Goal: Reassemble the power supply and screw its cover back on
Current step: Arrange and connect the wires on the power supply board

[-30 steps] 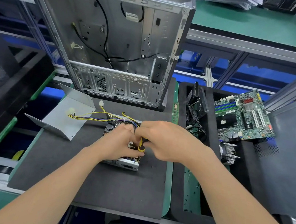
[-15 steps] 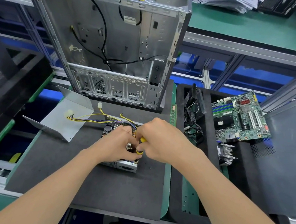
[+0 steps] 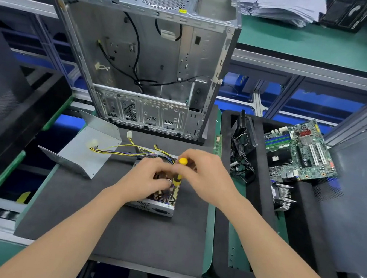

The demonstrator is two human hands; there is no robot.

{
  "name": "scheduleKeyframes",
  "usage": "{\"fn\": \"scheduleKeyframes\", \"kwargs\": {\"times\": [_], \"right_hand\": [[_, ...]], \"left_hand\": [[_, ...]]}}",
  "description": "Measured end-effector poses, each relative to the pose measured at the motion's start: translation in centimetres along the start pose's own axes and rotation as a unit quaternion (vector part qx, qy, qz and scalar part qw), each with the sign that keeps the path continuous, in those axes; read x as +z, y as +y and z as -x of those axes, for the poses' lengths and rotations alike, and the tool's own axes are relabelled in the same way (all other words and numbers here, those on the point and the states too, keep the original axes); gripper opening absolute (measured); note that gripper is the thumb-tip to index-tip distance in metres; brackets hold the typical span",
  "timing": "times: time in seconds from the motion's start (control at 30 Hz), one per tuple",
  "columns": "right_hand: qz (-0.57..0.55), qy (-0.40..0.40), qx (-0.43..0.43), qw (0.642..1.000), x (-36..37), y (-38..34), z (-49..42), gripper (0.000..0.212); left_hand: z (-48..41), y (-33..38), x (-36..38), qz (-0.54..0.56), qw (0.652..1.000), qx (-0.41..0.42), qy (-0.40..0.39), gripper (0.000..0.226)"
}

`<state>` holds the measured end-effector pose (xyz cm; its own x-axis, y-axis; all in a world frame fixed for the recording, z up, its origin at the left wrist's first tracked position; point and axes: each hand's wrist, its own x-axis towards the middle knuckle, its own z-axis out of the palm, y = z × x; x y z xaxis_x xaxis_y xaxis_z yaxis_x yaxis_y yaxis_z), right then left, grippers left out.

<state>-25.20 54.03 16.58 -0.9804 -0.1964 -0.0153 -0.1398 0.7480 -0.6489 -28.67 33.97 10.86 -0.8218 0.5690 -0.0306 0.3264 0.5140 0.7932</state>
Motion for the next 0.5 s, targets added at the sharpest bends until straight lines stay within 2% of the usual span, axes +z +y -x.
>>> {"fn": "scheduleKeyframes", "kwargs": {"times": [0.07, 0.13, 0.2, 0.27, 0.33, 0.4, 0.5], "right_hand": [[-0.053, 0.024, 0.022, 0.998, -0.4, 0.2, -0.6, 0.019], [-0.096, 0.034, 0.026, 0.995, -0.8, 0.0, -1.5, 0.017], [-0.143, 0.049, 0.015, 0.988, -0.8, -0.3, -2.7, 0.016], [-0.162, 0.059, 0.015, 0.985, -0.4, -0.5, -4.1, 0.02], [-0.114, 0.055, 0.018, 0.992, 0.3, -0.5, -5.6, 0.021], [-0.051, 0.022, 0.035, 0.998, 1.2, -0.4, -6.9, 0.012], [0.058, -0.051, 0.085, 0.993, 2.7, -0.9, -8.2, 0.034]], "left_hand": [[0.1, -0.2, -0.5, 0.043, 0.993, -0.025, 0.106, 0.03], [0.0, -1.0, -1.3, -0.046, 0.973, -0.039, 0.223, 0.036], [0.0, -2.4, -2.5, -0.125, 0.955, -0.056, 0.263, 0.041], [0.0, -3.9, -3.9, -0.166, 0.96, -0.083, 0.21, 0.05], [-0.3, -5.3, -5.0, -0.205, 0.966, -0.101, 0.119, 0.061], [-0.6, -6.4, -5.8, -0.255, 0.961, -0.089, 0.057, 0.067], [-1.1, -7.7, -6.5, -0.329, 0.941, -0.074, 0.022, 0.062]]}}
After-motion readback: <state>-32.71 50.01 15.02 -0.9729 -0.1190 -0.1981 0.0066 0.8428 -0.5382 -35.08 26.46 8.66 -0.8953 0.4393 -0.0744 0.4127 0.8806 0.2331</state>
